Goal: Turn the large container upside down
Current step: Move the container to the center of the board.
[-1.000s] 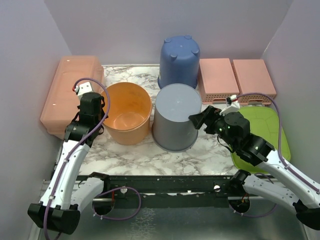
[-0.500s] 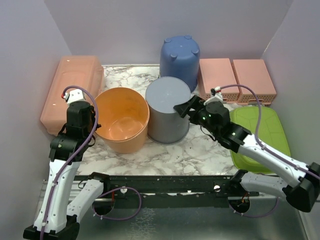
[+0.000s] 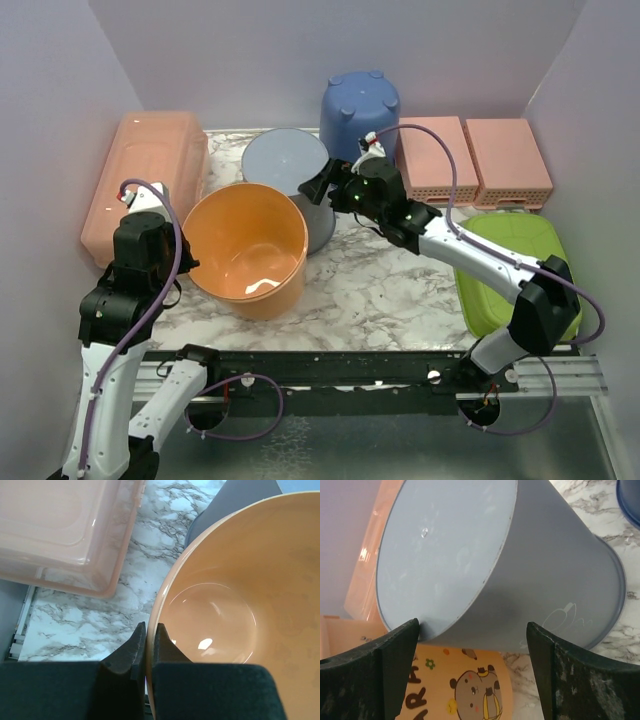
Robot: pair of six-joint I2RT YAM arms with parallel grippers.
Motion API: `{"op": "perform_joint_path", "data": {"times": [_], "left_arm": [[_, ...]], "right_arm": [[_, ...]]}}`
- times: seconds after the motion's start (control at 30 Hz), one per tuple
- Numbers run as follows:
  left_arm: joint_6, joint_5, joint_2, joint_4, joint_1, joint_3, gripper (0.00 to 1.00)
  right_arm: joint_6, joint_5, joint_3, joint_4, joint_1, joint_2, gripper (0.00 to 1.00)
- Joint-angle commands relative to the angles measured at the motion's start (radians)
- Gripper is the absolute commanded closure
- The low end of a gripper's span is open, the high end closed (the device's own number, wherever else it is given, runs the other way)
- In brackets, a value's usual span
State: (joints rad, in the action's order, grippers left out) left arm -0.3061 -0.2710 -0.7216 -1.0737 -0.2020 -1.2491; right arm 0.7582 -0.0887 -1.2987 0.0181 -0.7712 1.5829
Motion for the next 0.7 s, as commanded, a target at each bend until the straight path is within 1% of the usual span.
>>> {"op": "perform_joint_path", "data": {"times": [0.0,0.1,0.2,0.33,0.47,0.53,0.6,0.67], "left_arm": [[0.01,0.112,0.014,0.031,0.002,-0.002,1.0],[0.021,0.159,0.004,0.044,0.002,0.034,1.0],[0.038,0.17,-0.014,0.047,0.003,0.039,1.0],[0.051,0.16,-0.028,0.048,0.002,0.023,1.0],[0.067,0.182,-0.03,0.036,0.002,0.008,1.0],[0.069,0.178,-0.026,0.031,0.003,0.013,1.0],[0.068,0.184,-0.022,0.025,0.002,0.022,1.0],[0.063,0.194,-0.018,0.025,0.002,0.029,1.0]], "right_arm": [[-0.068,0.099,0.133,-0.023,-0.005,-0.096,0.13],[-0.079,0.165,0.156,-0.061,-0.005,-0.11,0.14],[-0.089,0.26,0.112,-0.047,-0.005,-0.06,0.2],[-0.06,0.283,0.068,-0.077,-0.005,0.022,0.24],[-0.091,0.289,-0.092,-0.067,-0.005,0.16,0.23],[-0.093,0.244,-0.202,-0.037,-0.005,0.245,0.23],[-0.085,0.159,-0.317,0.009,-0.003,0.331,0.23],[-0.106,0.143,-0.425,0.041,0.005,0.419,0.22]]}}
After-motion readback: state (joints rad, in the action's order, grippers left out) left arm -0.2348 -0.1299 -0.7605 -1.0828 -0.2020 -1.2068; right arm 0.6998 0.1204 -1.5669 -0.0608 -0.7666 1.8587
